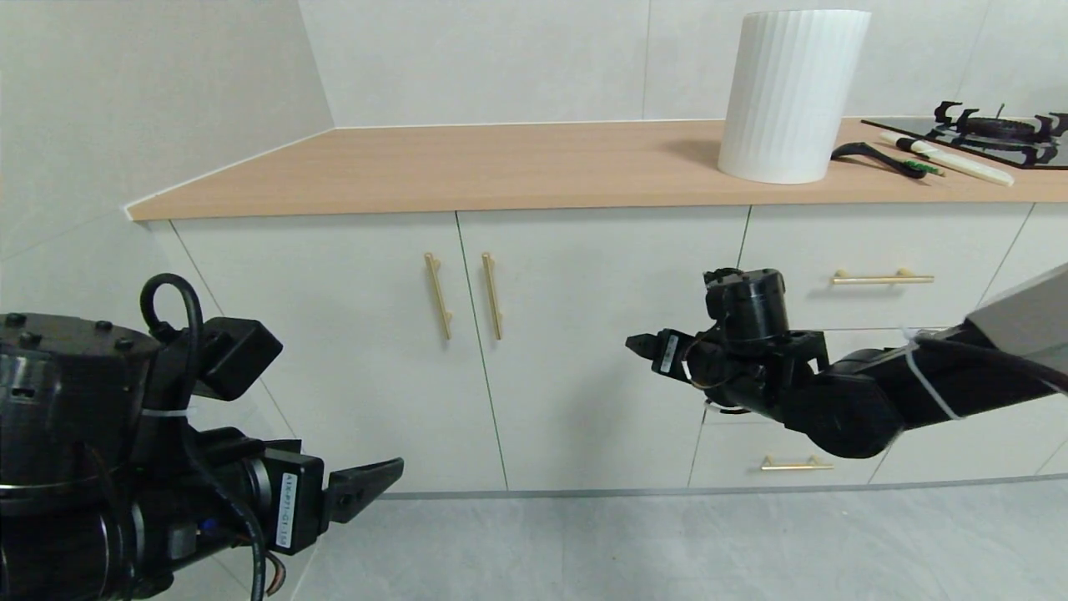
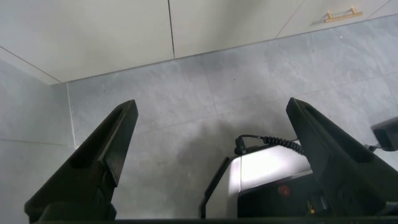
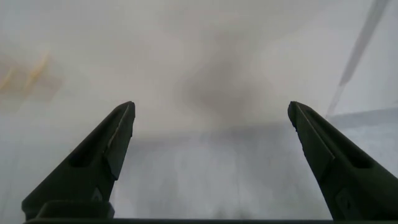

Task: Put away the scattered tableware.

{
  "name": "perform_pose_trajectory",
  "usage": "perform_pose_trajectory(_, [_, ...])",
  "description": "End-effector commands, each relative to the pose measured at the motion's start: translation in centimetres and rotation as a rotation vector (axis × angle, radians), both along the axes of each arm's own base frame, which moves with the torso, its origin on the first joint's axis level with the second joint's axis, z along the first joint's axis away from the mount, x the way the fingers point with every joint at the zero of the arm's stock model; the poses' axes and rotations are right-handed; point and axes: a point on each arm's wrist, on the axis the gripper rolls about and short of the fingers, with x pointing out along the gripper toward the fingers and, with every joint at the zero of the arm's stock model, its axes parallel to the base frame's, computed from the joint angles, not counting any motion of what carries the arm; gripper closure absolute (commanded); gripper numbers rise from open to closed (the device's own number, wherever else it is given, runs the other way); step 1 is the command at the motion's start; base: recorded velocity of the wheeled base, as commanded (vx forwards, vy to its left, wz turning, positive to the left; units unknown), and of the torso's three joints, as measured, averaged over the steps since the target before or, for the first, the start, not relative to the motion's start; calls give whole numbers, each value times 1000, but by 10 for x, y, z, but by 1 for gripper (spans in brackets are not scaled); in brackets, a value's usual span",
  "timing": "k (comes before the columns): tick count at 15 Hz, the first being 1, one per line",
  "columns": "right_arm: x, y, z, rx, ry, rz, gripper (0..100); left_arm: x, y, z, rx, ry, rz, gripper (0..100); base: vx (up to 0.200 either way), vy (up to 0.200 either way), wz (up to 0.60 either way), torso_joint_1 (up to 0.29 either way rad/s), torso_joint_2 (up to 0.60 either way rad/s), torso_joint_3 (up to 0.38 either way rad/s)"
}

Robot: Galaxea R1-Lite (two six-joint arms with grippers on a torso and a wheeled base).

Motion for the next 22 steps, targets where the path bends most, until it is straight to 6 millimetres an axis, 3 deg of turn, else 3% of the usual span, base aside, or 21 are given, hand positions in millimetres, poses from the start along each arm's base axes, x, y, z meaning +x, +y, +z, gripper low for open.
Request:
perform_pose_trajectory(1, [-25, -14, 36, 11, -84, 20, 0, -3, 2, 5, -13, -23, 2, 0, 0, 0, 0, 0, 0, 0])
perform_pose_trajectory(4, [-59, -45, 74, -34, -192, 22, 0, -12, 8, 21, -66, -104, 7, 0, 0, 0, 0, 0, 0, 0])
perform_pose_trajectory(5, [-81, -60, 90, -69, -249, 28, 0, -12, 12, 26, -90, -151, 25, 0, 0, 0, 0, 0, 0, 0])
perform_pose_trajectory(6, [-91, -66, 95, -81, -269, 28, 0, -12, 13, 27, -95, -162, 36, 0, 0, 0, 0, 0, 0, 0])
perform_pose_trajectory(7, [-119, -82, 102, -105, -310, 34, 0, -9, 18, 28, -100, -185, 78, 0, 0, 0, 0, 0, 0, 0])
perform_pose_trajectory(8, [-131, -89, 104, -113, -327, 36, 0, -8, 21, 28, -98, -192, 102, 0, 0, 0, 0, 0, 0, 0])
perform_pose_trajectory(11, [-194, -128, 107, -150, -425, -25, 0, -31, 39, 31, -109, -291, 189, 0, 0, 0, 0, 0, 0, 0])
perform_pose_trajectory(12, [-226, -146, 106, -182, -497, -35, 0, -54, 49, 30, -115, -350, 183, 0, 0, 0, 0, 0, 0, 0])
perform_pose_trajectory(13, [-237, -153, 104, -197, -517, -37, 0, -65, 54, 29, -108, -377, 177, 0, 0, 0, 0, 0, 0, 0])
perform_pose_trajectory(14, [-267, -171, 94, -252, -554, -62, 0, -90, 69, 22, -62, -454, 198, 0, 0, 0, 0, 0, 0, 0])
perform_pose_trajectory(16, [-302, -197, 71, -378, -565, -197, 0, -121, 83, 15, -42, -562, 220, 0, 0, 0, 0, 0, 0, 0])
perform_pose_trajectory(19, [-347, -212, 52, -437, -630, -299, 0, -158, 94, 4, -62, -663, 251, 0, 0, 0, 0, 0, 0, 0])
perform_pose_trajectory(22, [-379, -216, 35, -475, -661, -392, 0, -192, 100, -10, -61, -749, 336, 0, 0, 0, 0, 0, 0, 0])
